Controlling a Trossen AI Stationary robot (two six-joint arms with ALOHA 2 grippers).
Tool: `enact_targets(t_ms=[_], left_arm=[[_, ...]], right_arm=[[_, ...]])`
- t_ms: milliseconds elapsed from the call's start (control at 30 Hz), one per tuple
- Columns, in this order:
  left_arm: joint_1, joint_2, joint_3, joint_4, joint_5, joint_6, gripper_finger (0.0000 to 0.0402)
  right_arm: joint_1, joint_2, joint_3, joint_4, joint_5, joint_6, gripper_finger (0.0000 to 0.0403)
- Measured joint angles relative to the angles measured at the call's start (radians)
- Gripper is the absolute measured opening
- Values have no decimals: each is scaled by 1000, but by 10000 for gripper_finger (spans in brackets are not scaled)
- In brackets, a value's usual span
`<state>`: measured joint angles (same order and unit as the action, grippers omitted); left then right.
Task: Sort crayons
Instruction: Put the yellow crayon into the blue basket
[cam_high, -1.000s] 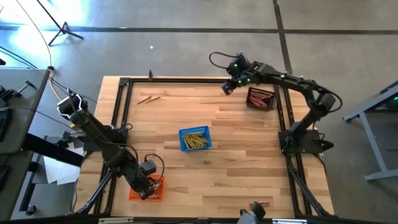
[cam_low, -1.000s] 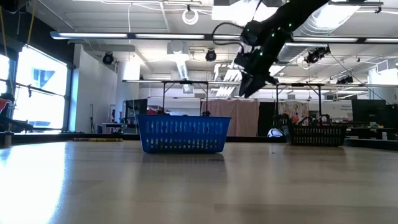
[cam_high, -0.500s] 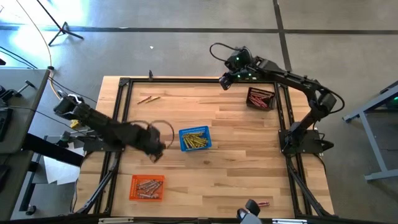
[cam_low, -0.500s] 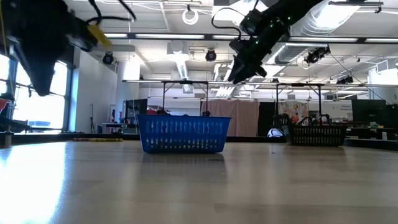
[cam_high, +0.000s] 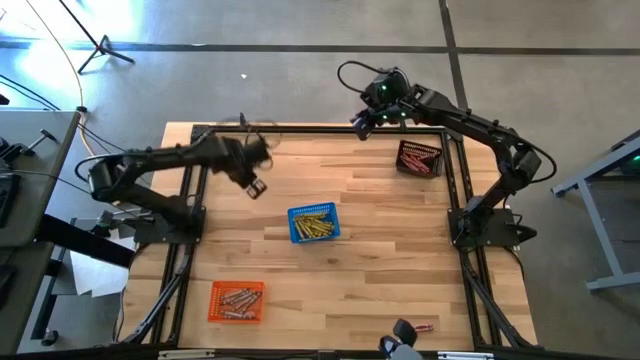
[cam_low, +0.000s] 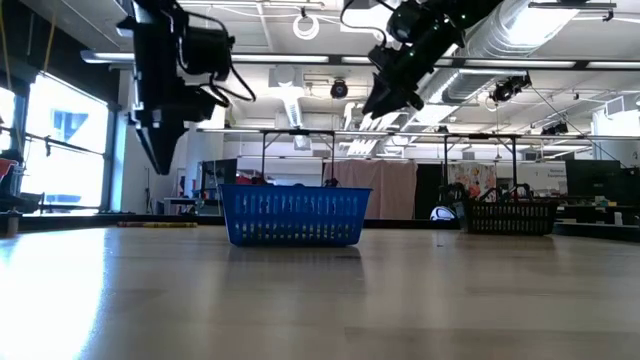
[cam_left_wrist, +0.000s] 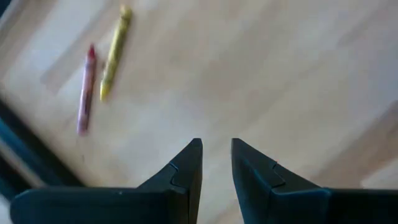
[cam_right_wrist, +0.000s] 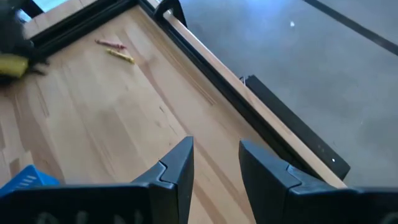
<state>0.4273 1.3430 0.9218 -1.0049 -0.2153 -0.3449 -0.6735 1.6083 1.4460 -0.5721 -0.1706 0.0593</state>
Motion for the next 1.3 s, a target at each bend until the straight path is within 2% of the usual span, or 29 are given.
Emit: enact_targets(t_ms=[200,367,767,933,1300], left_arm=[[275,2,0,134,116,219,74],[403,61,0,153,210,270,74],[444,259,18,230,177,341,74],[443,304,64,270,114,338,74],[450,453,135,227,85,323,74]], right_arm=[[0,0,0,-19,-2,0,112],[0,0,0,-16,-2,11,112],[3,0,-1,-15,-2,37,112],[19,0,-1,-15,1,37,112],[62,0,-2,-15,1,30,112]])
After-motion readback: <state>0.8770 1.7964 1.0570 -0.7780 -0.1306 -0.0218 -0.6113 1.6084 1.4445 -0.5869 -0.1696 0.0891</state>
